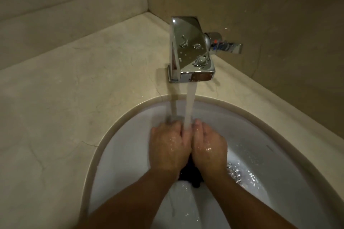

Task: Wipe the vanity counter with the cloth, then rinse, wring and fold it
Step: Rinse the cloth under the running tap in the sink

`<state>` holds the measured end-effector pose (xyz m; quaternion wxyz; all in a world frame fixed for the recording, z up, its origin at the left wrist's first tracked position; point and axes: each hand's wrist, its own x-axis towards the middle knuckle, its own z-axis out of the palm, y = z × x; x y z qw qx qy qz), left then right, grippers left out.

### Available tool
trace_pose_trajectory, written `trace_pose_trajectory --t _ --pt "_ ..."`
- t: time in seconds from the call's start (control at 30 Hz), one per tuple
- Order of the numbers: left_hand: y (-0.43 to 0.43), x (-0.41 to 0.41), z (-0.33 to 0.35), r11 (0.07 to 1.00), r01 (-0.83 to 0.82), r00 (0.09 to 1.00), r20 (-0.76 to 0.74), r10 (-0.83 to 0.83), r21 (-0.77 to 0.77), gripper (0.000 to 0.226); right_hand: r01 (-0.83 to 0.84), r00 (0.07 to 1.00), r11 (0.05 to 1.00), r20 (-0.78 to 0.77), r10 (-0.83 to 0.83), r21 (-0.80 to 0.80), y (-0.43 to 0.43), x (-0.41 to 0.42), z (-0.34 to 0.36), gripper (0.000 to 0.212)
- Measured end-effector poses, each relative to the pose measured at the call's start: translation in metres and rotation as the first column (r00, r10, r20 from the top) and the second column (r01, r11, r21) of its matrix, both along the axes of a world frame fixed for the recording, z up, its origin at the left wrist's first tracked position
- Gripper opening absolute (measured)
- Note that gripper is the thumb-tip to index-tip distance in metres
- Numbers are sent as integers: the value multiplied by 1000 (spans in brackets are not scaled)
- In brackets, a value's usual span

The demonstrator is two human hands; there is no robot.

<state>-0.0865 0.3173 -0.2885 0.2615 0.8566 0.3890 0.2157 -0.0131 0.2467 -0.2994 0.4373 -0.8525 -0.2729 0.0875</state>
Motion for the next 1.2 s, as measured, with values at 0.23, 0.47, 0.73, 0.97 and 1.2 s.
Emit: trace_pose_trajectory --t 0.23,0.47,0.73,0.97,1.2 --pt "8 -14 27 998 44 941 336 -24 -50 38 36 996 928 -85 -5 370 -4 -10 28 30" --pt "3 -25 -10 966 153 987 -70 -141 210 27 97 995 993 -9 -97 59 -24 -31 -25 32" --pt "5 -23 -21 938 175 985 -59 -165 301 42 -83 978 993 182 98 -87 -18 -16 -29 42" --pt "9 -6 -16 941 205 965 -219 -147 271 53 -104 972 967 183 148 -231 -13 0 -30 48" --pt "11 0 -10 972 209 935 -313 -166 109 89 -150 980 942 77 181 -301 -9 8 -19 53"
